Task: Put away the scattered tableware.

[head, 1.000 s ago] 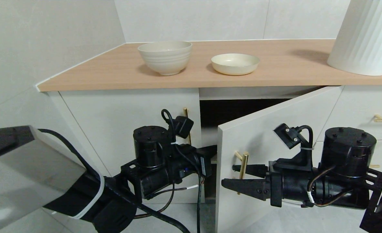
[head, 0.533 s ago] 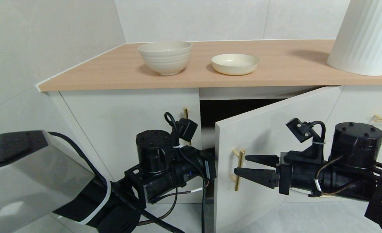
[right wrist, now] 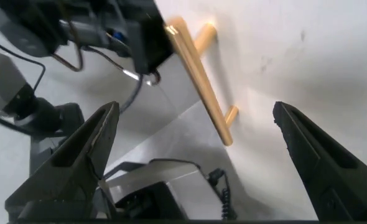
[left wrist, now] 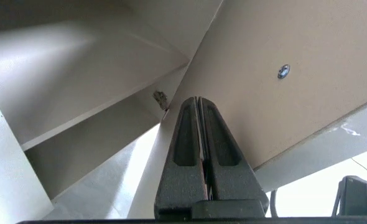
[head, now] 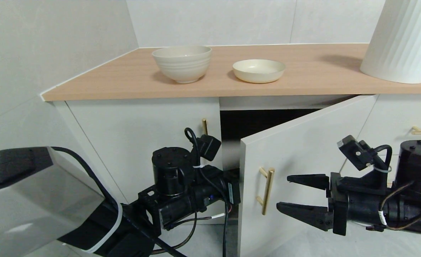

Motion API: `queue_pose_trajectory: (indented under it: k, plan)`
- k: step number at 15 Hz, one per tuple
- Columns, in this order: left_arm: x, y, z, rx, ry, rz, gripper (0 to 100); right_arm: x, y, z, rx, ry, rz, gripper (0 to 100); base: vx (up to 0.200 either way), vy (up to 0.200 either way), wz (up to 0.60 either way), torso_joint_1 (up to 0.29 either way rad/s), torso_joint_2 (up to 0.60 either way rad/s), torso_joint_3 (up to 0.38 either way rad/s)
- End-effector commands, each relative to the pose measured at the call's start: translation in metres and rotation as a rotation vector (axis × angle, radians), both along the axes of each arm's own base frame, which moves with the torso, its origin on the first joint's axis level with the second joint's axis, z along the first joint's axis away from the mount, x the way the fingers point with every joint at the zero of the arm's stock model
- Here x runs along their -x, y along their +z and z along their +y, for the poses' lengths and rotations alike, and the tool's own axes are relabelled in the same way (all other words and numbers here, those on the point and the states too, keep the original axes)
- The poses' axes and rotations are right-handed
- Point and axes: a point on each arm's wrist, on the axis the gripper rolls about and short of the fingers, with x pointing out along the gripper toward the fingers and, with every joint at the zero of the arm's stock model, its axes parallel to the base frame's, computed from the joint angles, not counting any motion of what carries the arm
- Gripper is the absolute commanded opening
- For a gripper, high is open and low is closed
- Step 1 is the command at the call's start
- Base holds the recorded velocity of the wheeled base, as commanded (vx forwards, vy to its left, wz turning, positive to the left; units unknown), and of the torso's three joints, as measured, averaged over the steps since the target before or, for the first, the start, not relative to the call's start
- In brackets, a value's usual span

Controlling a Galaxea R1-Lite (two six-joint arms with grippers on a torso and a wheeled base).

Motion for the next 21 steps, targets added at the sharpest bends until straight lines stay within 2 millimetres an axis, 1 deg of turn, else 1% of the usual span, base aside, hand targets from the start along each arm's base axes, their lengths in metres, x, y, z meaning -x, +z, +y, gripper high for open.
queue_pose_trajectory:
  k: [1, 4, 7, 8, 9, 12, 17, 21]
  plan:
    - [0.000, 0.001, 0.000, 0.002, -0.002, -0.001, 0, 0.012, 0.011, -0.007, -0.017, -0.001, -0.051, 100, 0.000, 0.000, 0.00, 0.000, 0.00, 0.000]
    - [0.004, 0.000, -0.002, 0.002, -0.045, 0.005, 0, 0.026, 0.005, -0.016, 0.001, -0.054, -0.040, 100, 0.000, 0.000, 0.00, 0.000, 0.00, 0.000]
    - [0.004, 0.000, -0.002, 0.000, -0.045, 0.008, 0, 0.032, 0.000, -0.019, 0.011, -0.058, -0.026, 100, 0.000, 0.000, 0.00, 0.000, 0.00, 0.000]
    - [0.003, 0.004, -0.003, -0.004, -0.045, 0.012, 0, 0.037, -0.003, -0.022, 0.015, -0.058, -0.018, 100, 0.000, 0.000, 0.00, 0.000, 0.00, 0.000]
    - [0.001, 0.008, -0.005, -0.008, -0.045, 0.017, 0, 0.038, -0.003, -0.024, 0.014, -0.061, -0.020, 100, 0.000, 0.000, 0.00, 0.000, 0.00, 0.000]
    - [-0.001, 0.010, -0.007, -0.019, -0.046, 0.026, 0, 0.043, 0.003, -0.026, 0.002, -0.087, -0.053, 100, -0.200, 0.000, 0.00, 0.001, 0.00, 0.002]
    - [-0.005, 0.013, -0.010, -0.007, -0.046, 0.013, 0, 0.046, 0.007, -0.028, -0.010, -0.092, -0.070, 100, 0.000, 0.000, 0.00, 0.000, 0.00, 0.000]
    - [-0.009, 0.008, -0.014, -0.018, -0.046, 0.026, 0, 0.045, 0.007, -0.028, -0.007, -0.098, -0.068, 100, 0.000, 0.000, 0.00, 0.000, 0.00, 0.000]
